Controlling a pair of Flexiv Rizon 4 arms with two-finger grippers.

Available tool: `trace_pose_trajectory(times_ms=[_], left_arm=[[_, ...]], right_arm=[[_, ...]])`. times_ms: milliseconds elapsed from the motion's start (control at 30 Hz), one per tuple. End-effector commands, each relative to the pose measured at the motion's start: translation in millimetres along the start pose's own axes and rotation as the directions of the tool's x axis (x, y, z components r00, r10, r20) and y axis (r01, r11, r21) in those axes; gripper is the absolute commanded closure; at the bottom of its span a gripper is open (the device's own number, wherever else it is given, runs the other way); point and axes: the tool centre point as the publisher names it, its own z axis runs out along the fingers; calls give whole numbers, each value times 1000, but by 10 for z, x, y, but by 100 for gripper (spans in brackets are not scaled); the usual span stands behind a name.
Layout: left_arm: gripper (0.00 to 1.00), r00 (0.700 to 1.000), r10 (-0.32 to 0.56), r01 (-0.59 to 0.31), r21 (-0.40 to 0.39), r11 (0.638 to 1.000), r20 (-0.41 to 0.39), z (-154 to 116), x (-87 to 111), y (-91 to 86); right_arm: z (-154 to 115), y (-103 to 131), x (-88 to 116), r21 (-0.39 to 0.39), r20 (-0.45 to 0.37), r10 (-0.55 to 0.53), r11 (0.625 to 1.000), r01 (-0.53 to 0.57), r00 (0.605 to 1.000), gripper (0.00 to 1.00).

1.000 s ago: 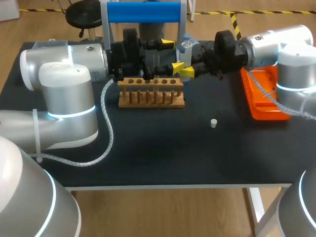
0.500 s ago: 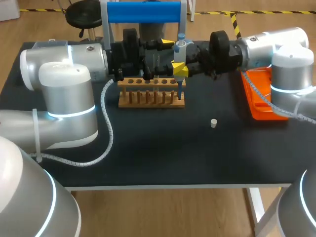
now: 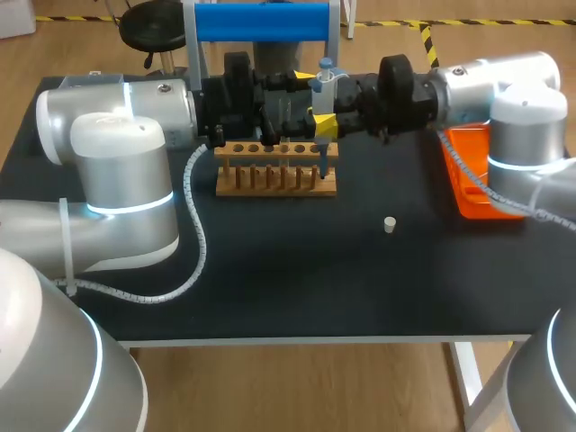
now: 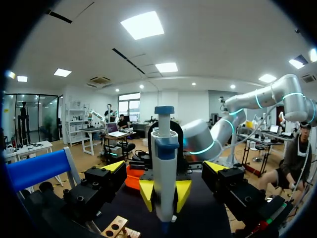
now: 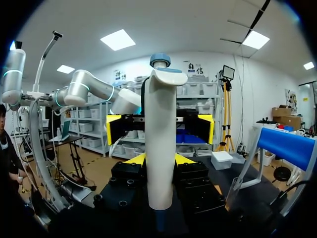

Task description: Invert the test tube, pick up the pipette, mount the tip to pipette, aspirate from beaker and dispense into the tube, eject the tip, return the pipette, and cap with the stopper.

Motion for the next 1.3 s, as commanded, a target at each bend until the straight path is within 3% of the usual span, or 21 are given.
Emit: trace_pose_trajectory(times_ms=[33,200,233,267,300,567,667,700,733,800,1133,1167,1200,1233,1300], left_arm=[[0,1000,1,-1,2,1000,6,16,11,6],[0,1000,1,-1,2,1000,6,16,11,6],[14,1000,1,-1,2,1000,6,16,11,6],[44,1000,1,-1,2,1000,6,16,11,6],[50,1000,1,-1,2,1000,6,16,11,6],[51,1000,1,-1,2,1000,6,16,11,6],[57,1000,1,-1,2,1000,6,16,11,6],[62,1000,1,-1,2,1000,6,16,11,6],[83,1000,1,-1,2,1000,6,16,11,6],[100,1000,1,-1,2,1000,6,16,11,6],[100,1000,1,-1,2,1000,6,16,11,6],[100,1000,1,-1,2,1000,6,16,11,6],[100,1000,1,-1,2,1000,6,16,11,6],[100,1000,1,-1,2,1000,6,16,11,6],[100,1000,1,-1,2,1000,6,16,11,6]], right_arm=[[19,0,22,-2,12,-2,1000,2,1000,100],[28,-2,19,-9,20,0,1000,0,1000,100],[29,-2,19,-10,21,1,1000,-1,1000,100],[30,-2,19,-12,23,2,1000,-2,1000,100],[32,-2,18,-13,24,2,1000,-2,1000,100],[50,4,16,-14,23,2,1000,-1,1000,100],[59,9,18,-15,22,2,1000,-1,1000,100],[62,10,19,-15,22,2,1000,-1,1000,100],[64,11,20,-15,21,2,1000,-1,1000,100],[68,11,22,-15,20,2,1000,-2,1000,100],[74,11,23,-7,11,5,1000,-5,1000,100],[74,11,24,-6,10,6,1000,-6,1000,59],[74,12,25,-4,10,6,1000,-6,1000,6],[70,14,29,-2,4,6,1000,-6,1000,0],[53,22,39,-3,1,6,1000,-6,1000,0]])
